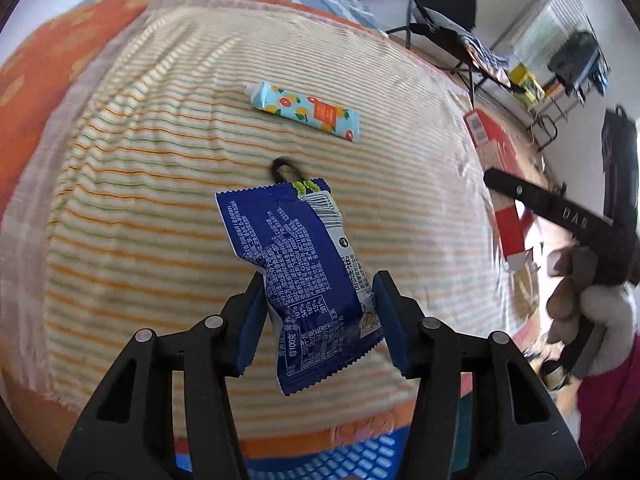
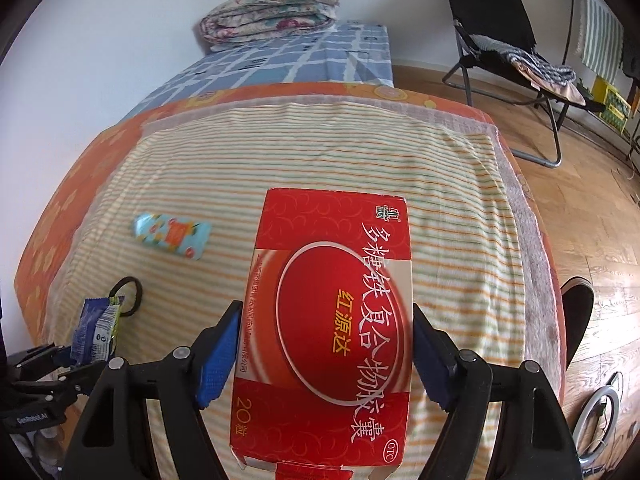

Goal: Collect trash
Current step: 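Carry the wrapper with left tool while right tool carries the box to the basket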

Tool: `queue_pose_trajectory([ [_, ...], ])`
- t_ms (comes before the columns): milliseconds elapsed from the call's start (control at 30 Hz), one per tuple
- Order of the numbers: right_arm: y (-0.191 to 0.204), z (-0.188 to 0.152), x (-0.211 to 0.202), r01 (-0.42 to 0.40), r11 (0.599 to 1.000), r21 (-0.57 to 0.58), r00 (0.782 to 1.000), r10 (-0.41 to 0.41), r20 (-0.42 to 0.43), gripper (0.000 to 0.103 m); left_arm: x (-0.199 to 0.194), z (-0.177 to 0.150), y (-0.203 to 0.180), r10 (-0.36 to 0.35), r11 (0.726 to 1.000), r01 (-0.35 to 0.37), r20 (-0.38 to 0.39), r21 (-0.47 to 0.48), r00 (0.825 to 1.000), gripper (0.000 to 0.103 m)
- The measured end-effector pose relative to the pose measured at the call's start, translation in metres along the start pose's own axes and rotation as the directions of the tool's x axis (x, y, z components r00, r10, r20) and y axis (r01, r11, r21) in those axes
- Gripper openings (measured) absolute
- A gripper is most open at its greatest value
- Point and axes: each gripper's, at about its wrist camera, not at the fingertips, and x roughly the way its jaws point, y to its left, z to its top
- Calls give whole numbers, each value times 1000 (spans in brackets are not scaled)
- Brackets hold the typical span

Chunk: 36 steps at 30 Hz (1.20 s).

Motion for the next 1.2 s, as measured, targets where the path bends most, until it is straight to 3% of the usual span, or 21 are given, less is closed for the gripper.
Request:
queue_pose_trajectory([
  [233, 23, -23, -29, -25, 999, -47, 999, 26, 18, 80, -17, -33, 0, -6, 1000, 7, -16, 19, 1000, 53],
  [400, 41, -40, -45, -42, 995, -92, 999, 44, 25, 80, -11, -60, 14, -12, 1000, 11, -78, -21, 997, 53],
  [767, 75, -72, -63, -71, 984, -165, 997, 74, 14, 80, -41, -97, 36, 14, 1000, -14, -49, -5, 999, 52],
  [1200, 114, -119, -89, -142, 970, -195, 990, 144, -1, 80, -84, -130, 30, -32, 999, 32, -7, 1, 999, 52],
])
